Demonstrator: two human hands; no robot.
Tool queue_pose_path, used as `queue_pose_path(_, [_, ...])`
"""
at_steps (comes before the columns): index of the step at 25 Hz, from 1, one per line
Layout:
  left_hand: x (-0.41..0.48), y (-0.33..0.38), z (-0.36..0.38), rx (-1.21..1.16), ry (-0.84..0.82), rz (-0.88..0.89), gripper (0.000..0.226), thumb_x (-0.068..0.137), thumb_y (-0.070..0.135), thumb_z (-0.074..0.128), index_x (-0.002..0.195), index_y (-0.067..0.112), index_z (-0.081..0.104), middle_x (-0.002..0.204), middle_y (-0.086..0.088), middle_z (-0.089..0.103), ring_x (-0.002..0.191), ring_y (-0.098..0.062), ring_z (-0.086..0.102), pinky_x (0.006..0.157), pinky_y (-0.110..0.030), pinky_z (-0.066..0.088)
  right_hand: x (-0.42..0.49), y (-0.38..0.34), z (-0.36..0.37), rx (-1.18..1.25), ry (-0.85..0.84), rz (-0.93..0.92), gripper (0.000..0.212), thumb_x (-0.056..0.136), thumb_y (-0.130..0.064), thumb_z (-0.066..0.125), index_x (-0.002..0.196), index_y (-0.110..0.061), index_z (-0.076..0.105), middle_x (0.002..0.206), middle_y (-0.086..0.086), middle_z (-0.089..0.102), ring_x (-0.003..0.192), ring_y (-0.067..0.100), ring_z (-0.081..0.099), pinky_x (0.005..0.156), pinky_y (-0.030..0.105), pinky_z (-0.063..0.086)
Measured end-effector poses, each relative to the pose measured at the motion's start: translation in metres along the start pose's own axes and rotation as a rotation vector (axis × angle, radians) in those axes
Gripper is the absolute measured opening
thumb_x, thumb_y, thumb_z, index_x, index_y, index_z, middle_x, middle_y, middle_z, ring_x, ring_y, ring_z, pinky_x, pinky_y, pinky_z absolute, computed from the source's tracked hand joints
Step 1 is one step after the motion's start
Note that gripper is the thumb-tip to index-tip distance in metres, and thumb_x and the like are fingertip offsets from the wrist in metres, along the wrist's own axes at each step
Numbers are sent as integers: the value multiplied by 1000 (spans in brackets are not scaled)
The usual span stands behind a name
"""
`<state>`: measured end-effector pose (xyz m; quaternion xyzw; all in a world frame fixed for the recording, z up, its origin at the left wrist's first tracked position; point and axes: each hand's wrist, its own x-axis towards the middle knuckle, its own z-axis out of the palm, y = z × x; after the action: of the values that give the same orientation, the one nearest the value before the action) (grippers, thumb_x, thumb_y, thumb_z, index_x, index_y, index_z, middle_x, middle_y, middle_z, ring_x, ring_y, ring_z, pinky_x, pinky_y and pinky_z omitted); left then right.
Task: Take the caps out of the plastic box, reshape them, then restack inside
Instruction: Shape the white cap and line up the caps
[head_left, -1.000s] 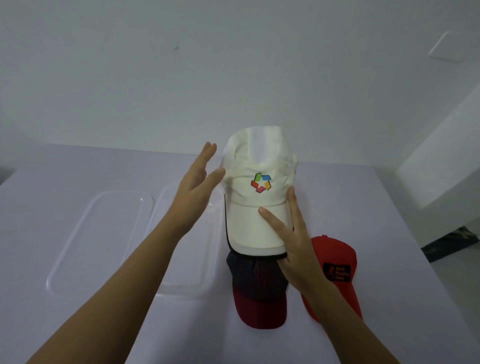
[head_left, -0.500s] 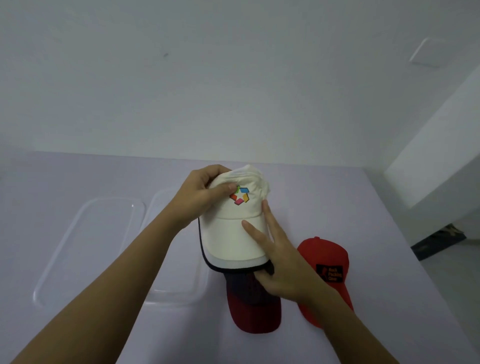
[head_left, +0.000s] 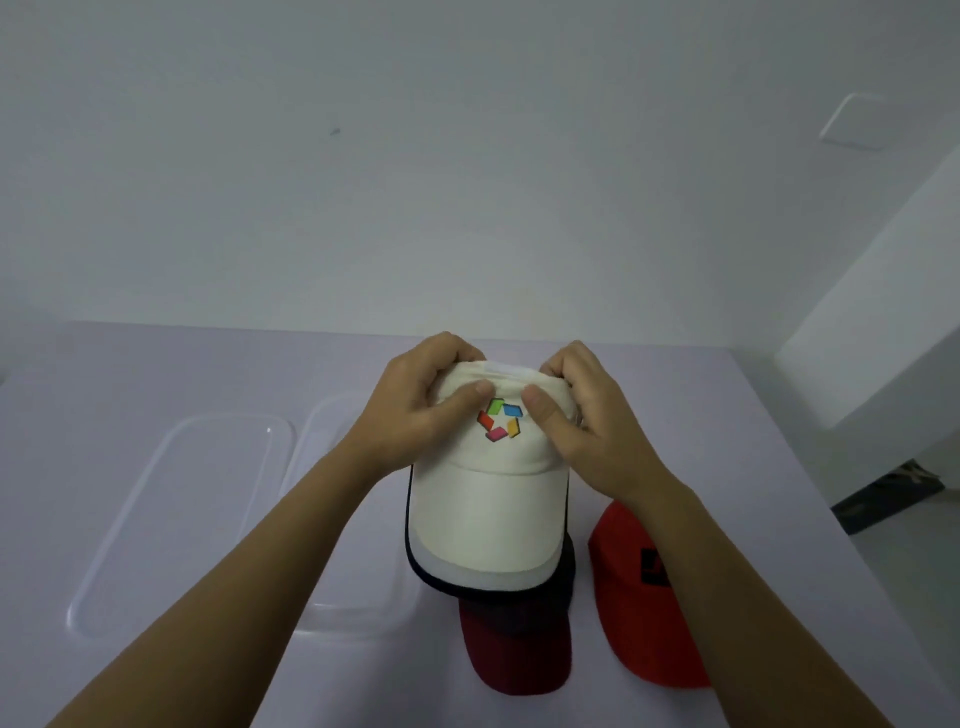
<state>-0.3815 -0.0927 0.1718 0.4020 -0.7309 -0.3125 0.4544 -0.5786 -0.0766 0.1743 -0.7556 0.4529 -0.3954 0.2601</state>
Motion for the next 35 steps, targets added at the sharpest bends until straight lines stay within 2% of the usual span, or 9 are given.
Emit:
queue_pose_path(5, [7, -4, -7, 398, 39, 65, 44, 83, 56, 44, 80, 16, 62, 73, 5, 66, 65, -12, 60, 58, -35, 50, 4, 1, -3, 66, -78, 68, 8, 95, -27, 51, 88, -27, 47, 86, -11, 60, 79, 1, 61, 61, 14, 49])
queue_pose_path(13, [9, 3, 9, 1, 134, 39, 40, 83, 40, 51, 62, 8, 59, 52, -4, 56, 48, -20, 52, 45, -33, 41, 7, -4, -1, -126, 184, 0, 34, 82, -56, 44, 67, -27, 54, 64, -8, 60, 62, 9, 60, 56, 29, 49])
queue_pose_path(17, [19, 8, -2, -466, 190, -62, 40, 83, 22, 57, 50, 11, 36, 48, 8, 34, 45, -8, 32, 45, -20, 25, 6, 26, -8, 412, 170, 240, 64, 76, -64, 59, 124, -24, 44, 124, -14, 54, 110, -2, 55, 78, 8, 45])
queue_pose_path(19, [25, 2, -3, -544, 212, -80, 40, 83, 17, 56, 51, 12, 33, 48, 8, 33, 45, -9, 31, 44, -20, 24, -23, 47, -3, 596, 37, 276, 50, 84, -38, 53, 129, -16, 49, 110, -18, 66, 100, -4, 61, 69, 7, 48])
queue_pose_path(21, [29, -6, 2, -440, 231, -68, 41, 82, 24, 56, 55, 2, 34, 50, 2, 31, 48, -12, 31, 47, -23, 25, -34, 37, 13, 779, -17, 434, 86, 59, -71, 43, 127, -19, 51, 110, -11, 69, 101, 2, 65, 78, 16, 53])
queue_pose_path(22, [29, -10, 7, -356, 247, -48, 43, 82, 27, 55, 56, -2, 35, 52, 0, 30, 50, -13, 30, 48, -24, 25, -34, 33, 24, 930, -61, 532, 72, 78, -63, 54, 131, -15, 47, 122, -2, 66, 111, 11, 62, 87, 24, 53])
queue_pose_path(27, [22, -26, 24, -129, 324, -38, 44, 84, 31, 50, 59, -3, 40, 52, 2, 32, 52, -13, 31, 50, -28, 26, -42, 16, 35, 1345, -87, 600, 75, 65, -39, 80, 129, -11, 55, 131, 17, 58, 118, 34, 57, 93, 44, 52])
queue_pose_path(31, [12, -22, 34, -121, 393, -394, 37, 95, 42, 41, 102, 12, 61, 94, 0, 62, 85, -15, 57, 77, -39, 50, -37, 22, 32, 1392, 50, 620, 78, 55, -28, 87, 124, -8, 57, 121, 17, 65, 107, 31, 65, 79, 40, 57])
queue_pose_path(35, [-12, -13, 40, -858, 146, -1077, 57, 90, 56, 46, 117, 7, 55, 112, -10, 65, 100, -30, 65, 75, -48, 57, -27, 38, 23, 1380, 164, 573, 93, 49, -28, 91, 131, -11, 52, 125, 13, 63, 110, 29, 64, 80, 40, 57])
